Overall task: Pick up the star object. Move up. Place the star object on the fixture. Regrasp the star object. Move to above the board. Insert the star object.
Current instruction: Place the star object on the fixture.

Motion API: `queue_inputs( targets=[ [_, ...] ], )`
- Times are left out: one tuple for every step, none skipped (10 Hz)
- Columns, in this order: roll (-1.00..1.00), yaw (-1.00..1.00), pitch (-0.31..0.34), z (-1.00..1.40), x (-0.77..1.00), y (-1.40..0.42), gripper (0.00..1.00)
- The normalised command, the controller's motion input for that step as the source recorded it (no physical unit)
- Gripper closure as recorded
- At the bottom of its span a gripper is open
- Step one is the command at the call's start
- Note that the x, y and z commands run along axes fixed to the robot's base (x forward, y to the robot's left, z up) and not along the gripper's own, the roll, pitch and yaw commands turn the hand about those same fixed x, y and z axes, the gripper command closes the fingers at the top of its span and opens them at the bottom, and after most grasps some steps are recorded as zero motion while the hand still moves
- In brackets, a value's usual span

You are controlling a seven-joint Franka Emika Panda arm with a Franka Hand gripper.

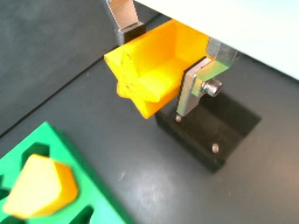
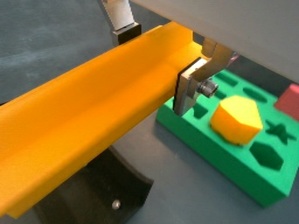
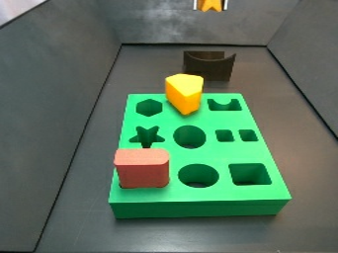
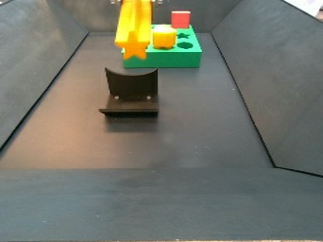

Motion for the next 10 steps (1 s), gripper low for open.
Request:
queue_inputs(
  targets=[
    [-1.00,-0.03,0.071,-0.04,0.24,0.04,1.00],
    [-1.00,-0.04,0.087,-0.02,0.13,0.04,1.00],
    [-1.00,-0.05,0.094,-0.01,0.06,0.04,1.00],
    [-1.00,-0.06,0.091,0.00,0.04,0.04,1.00],
    [-1.00,-0.07,0.097,-0.01,0.05,0.04,1.00],
    [-1.00,-0.09,0.121,-0.02,0.08,0.04,1.00],
    [-1.00,-0.11,0.141,-0.02,0.09,0.05,1.00],
    [-1.00,-0.14,0.152,-0.01,0.08,0.05,1.00],
    [-0.88,-0.16,0.134,-0.01,0.08,0.05,1.00],
    [-0.63,-0.17,0.096,-0.01,0.07,0.05,1.00]
  ],
)
